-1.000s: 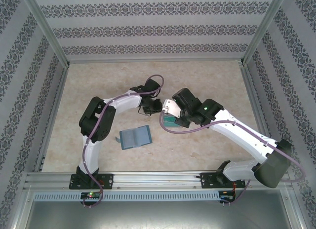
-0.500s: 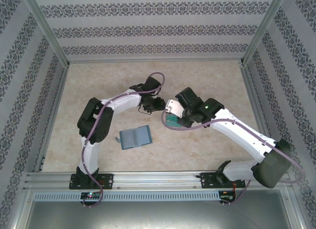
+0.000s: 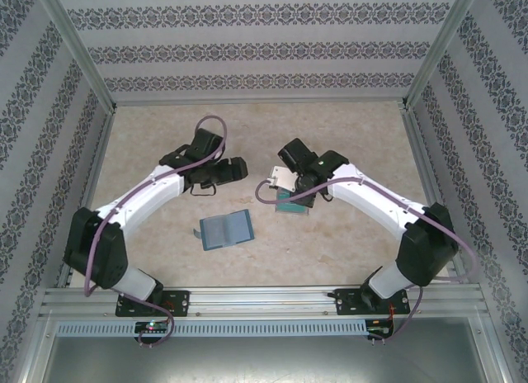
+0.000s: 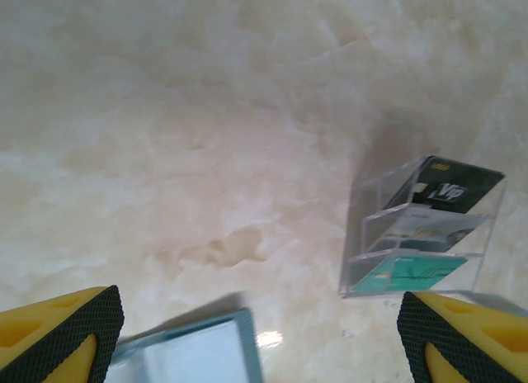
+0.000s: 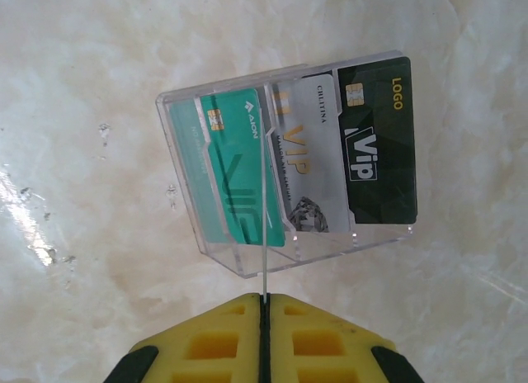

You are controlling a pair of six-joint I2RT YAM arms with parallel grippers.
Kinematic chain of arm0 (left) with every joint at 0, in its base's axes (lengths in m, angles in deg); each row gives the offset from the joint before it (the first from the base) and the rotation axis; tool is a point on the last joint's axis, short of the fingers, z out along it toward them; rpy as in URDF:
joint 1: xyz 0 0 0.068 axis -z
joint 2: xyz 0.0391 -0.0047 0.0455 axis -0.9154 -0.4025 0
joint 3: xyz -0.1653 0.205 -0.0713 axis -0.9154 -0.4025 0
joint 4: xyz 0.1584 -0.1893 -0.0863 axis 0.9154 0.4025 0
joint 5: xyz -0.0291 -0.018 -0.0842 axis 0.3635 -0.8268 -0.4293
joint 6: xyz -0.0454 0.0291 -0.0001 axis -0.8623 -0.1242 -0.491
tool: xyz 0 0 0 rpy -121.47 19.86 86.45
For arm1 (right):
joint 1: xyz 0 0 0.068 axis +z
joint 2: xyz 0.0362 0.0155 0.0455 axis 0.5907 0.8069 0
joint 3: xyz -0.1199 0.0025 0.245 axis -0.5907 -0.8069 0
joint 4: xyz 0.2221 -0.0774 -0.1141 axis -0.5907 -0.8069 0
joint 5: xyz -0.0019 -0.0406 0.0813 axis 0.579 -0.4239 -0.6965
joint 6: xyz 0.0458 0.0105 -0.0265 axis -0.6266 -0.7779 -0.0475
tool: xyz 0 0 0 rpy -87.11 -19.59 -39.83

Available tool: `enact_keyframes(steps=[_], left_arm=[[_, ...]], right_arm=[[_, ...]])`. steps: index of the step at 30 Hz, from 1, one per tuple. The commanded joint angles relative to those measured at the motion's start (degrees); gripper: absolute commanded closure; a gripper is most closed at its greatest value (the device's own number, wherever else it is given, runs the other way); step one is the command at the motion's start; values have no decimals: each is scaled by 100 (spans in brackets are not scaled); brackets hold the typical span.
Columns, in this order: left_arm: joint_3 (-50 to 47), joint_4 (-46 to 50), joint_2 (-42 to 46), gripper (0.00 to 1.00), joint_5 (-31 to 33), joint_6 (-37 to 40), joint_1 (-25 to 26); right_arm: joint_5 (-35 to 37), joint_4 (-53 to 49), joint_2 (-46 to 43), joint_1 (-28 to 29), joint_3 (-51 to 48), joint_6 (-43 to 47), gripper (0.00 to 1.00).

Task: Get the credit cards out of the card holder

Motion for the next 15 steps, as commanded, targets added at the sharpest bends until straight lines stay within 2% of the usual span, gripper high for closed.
enact_keyframes(steps=[1, 15], left_arm=[[-282, 206, 432, 9, 313, -94, -171], [-678, 307, 896, 9, 341, -159, -382]], right_arm=[[238, -110, 196, -47, 191, 270, 100], [56, 19, 652, -47, 128, 299, 100]])
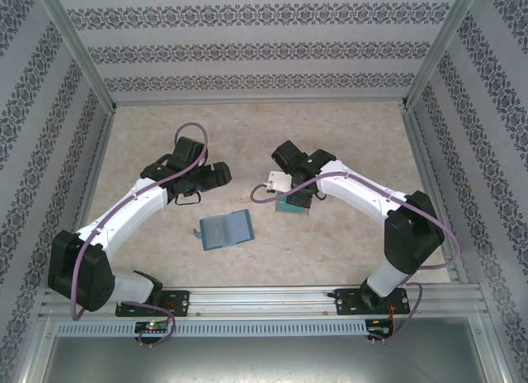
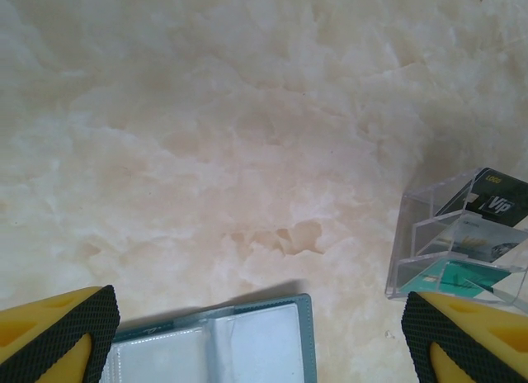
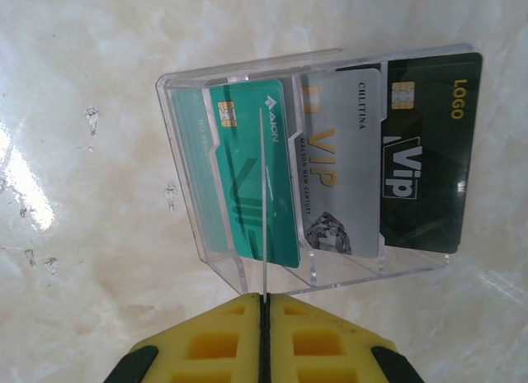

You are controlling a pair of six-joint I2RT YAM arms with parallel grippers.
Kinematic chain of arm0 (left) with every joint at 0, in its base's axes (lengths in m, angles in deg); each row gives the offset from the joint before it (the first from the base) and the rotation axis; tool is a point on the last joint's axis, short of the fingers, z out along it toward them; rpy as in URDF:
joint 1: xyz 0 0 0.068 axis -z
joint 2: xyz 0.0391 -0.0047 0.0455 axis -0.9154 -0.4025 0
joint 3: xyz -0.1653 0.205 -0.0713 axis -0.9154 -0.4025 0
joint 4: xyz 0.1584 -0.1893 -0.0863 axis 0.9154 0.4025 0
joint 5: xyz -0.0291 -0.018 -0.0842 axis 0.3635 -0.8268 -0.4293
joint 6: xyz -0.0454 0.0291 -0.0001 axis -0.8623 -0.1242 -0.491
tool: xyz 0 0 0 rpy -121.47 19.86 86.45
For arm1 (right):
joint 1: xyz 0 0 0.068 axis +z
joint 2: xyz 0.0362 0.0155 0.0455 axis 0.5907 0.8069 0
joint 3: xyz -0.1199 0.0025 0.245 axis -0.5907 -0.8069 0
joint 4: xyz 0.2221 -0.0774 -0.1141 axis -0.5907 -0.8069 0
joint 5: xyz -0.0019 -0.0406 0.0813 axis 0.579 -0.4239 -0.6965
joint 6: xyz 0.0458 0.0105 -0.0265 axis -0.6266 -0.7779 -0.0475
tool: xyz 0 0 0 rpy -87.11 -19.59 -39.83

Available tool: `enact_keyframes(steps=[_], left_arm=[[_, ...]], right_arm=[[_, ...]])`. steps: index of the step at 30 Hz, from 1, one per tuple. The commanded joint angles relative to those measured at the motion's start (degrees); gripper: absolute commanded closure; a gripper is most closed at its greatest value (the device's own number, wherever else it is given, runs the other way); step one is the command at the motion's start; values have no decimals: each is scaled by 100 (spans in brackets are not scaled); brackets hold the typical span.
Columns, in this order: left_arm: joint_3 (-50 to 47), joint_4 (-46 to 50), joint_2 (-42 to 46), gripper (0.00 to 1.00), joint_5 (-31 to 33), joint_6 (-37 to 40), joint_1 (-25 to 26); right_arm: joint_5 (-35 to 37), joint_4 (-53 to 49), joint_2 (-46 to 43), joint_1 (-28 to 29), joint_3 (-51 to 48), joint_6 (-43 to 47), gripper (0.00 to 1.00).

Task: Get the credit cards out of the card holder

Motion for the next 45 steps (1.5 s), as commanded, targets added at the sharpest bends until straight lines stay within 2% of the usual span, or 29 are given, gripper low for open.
enact_keyframes(steps=[1, 15, 17, 25, 32, 38, 40, 45], left_arm=[[-94, 143, 123, 9, 61, -100, -64], [-241, 121, 214, 11, 41, -134, -117], [-263, 118, 247, 11, 34, -131, -128], [-321, 122, 288, 10, 43, -145, -168], [-376, 206, 303, 10, 41, -111, -175], [-642, 305, 459, 13, -9, -156, -178], [-753, 347, 550, 16, -27, -185, -184], [-1029, 554, 826, 20, -21, -293, -179]], right_arm=[[-35, 20, 106, -51, 64, 78, 100], [-54, 44, 457, 28, 240, -24, 99], [103, 157, 451, -1, 229, -95, 75], [404, 415, 353, -275, 382, -429, 70], [123, 527, 136, -280, 446, -1116, 74], [-571, 779, -83, -127, 556, -2473, 90], [-621, 941, -122, 56, 537, -2969, 100], [-892, 761, 152, 414, 870, -4478, 100]])
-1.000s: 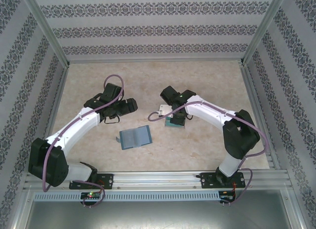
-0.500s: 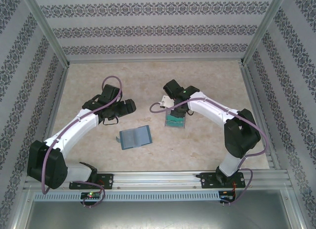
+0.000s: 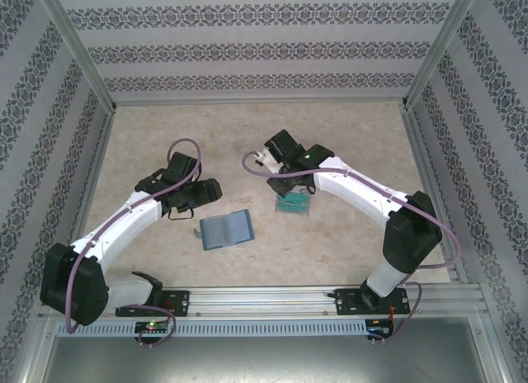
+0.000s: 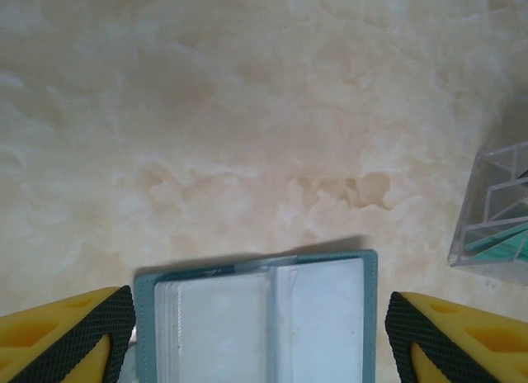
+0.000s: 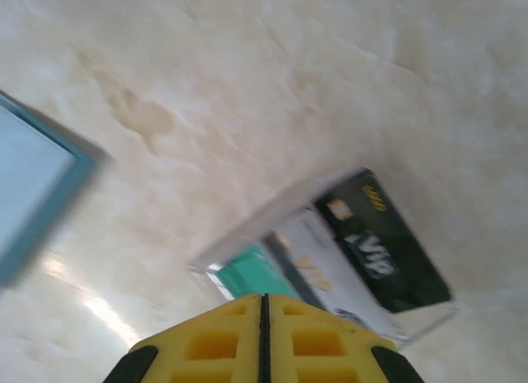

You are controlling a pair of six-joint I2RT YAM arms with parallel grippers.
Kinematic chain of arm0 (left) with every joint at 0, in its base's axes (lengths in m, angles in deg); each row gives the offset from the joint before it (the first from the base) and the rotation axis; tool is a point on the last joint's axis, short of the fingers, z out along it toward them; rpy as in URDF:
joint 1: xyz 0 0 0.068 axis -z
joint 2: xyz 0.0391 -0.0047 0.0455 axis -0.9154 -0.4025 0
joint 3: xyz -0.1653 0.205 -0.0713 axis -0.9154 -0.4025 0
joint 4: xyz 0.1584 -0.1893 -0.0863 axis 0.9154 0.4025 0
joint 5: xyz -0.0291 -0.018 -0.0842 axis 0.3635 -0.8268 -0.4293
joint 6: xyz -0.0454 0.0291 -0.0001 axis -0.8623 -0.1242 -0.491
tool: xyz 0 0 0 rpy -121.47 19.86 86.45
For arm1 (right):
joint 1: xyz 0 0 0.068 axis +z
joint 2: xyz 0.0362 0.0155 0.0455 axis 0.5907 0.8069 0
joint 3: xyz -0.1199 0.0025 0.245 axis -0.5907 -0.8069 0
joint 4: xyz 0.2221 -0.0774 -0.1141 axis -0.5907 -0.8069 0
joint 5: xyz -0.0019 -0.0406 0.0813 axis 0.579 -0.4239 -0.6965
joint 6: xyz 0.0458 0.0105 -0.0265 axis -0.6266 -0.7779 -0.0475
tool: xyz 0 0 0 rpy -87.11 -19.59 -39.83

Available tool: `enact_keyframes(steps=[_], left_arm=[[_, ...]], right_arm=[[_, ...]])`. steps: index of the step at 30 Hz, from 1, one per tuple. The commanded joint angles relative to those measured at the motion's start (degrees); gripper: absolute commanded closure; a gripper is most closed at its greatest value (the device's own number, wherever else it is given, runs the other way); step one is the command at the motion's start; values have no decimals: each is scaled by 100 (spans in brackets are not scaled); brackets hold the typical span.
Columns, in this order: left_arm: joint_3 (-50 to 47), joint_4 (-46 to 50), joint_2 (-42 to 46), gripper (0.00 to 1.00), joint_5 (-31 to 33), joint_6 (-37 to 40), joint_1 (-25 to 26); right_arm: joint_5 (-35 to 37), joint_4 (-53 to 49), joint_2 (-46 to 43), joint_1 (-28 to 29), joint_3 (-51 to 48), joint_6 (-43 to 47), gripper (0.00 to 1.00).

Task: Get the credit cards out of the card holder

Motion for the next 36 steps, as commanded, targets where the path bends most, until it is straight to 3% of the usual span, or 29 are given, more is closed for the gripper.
enact_keyframes(steps=[1, 8, 15, 26, 32, 36], left_arm=[[-180, 370, 279, 21, -12, -184, -69], [-812, 344, 811, 32, -348, -539, -71], [-1245, 300, 1156, 45, -705, -732, -59], [-1456, 142, 1188, 70, -932, -941, 186], [-1420, 141, 830, 80, -746, -897, 345], [-1452, 180, 643, 81, -625, -848, 355]], right_arm=[[-443, -78, 185, 169, 338, -1518, 100], [-1459, 395, 567, 435, 42, -2939, 100], [-1626, 812, 933, 750, -419, -3613, 100], [-1801, 1161, 1353, 889, -870, -3970, 100], [-1829, 1285, 1475, 893, -964, -4034, 100], [-1824, 1281, 1517, 897, -928, -4035, 100]])
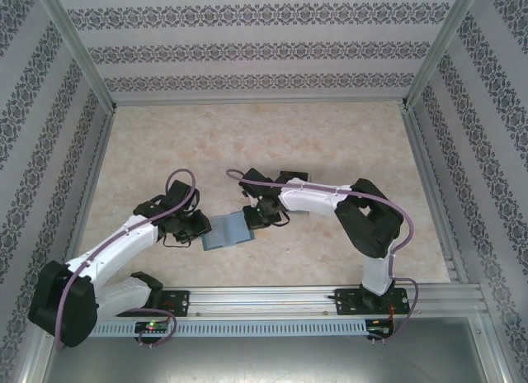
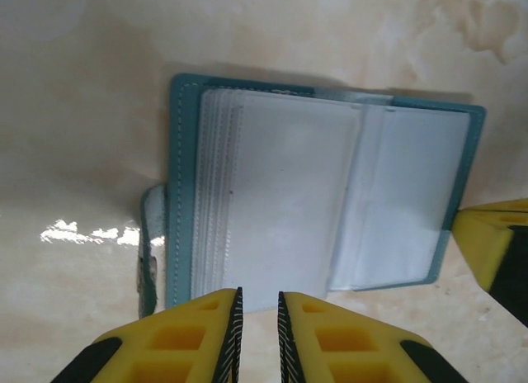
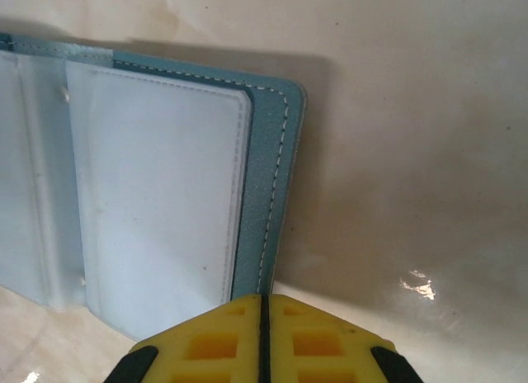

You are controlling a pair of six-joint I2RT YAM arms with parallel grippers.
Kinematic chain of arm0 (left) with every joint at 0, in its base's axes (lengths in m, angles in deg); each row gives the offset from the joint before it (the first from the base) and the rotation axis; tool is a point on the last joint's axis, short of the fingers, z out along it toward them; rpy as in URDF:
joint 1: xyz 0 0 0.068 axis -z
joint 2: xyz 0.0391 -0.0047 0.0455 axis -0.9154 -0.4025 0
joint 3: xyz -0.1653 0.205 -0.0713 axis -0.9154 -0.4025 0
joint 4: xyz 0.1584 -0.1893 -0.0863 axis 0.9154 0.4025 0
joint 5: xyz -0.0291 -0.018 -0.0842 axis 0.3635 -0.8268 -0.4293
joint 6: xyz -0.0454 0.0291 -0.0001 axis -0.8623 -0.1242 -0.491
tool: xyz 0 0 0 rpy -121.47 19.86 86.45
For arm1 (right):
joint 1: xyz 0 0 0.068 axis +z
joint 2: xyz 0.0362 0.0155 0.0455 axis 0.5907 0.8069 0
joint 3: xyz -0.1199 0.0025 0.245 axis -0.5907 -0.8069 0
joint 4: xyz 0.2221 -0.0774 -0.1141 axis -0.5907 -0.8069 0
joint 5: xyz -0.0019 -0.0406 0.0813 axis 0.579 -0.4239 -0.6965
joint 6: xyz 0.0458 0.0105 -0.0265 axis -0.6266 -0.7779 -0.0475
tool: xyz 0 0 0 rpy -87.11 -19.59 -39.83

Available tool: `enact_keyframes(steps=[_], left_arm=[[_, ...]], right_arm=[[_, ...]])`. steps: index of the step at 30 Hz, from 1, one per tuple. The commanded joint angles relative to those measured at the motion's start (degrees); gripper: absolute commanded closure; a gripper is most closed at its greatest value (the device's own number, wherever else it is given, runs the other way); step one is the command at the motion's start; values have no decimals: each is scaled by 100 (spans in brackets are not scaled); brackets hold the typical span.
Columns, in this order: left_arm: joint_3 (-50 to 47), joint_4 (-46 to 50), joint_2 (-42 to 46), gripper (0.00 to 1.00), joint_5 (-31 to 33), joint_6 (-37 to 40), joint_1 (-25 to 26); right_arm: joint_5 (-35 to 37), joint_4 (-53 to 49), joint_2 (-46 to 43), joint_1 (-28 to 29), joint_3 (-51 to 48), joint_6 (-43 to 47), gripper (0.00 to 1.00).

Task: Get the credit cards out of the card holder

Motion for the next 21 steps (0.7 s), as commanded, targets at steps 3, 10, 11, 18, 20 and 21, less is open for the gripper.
enact_keyframes(steps=[3, 10, 11, 18, 20, 21], left_arm=[[-77, -84, -212, 80, 132, 41, 75], [-105, -237, -584, 80, 62, 74, 90], [-125, -244, -622, 80, 70, 78, 89], [-191, -393, -818, 76, 39, 104, 95], [-204, -451, -900, 76, -4, 114, 87], [-220, -488, -939, 76, -19, 114, 94]], right_arm=[[-86, 73, 129, 67, -19, -113, 100], [-89, 66, 208, 80, -18, -147, 100], [-92, 64, 221, 80, -17, -151, 100], [-110, 73, 243, 89, -27, -157, 100], [-117, 73, 261, 89, -17, -169, 100], [-123, 66, 265, 97, -9, -166, 100]])
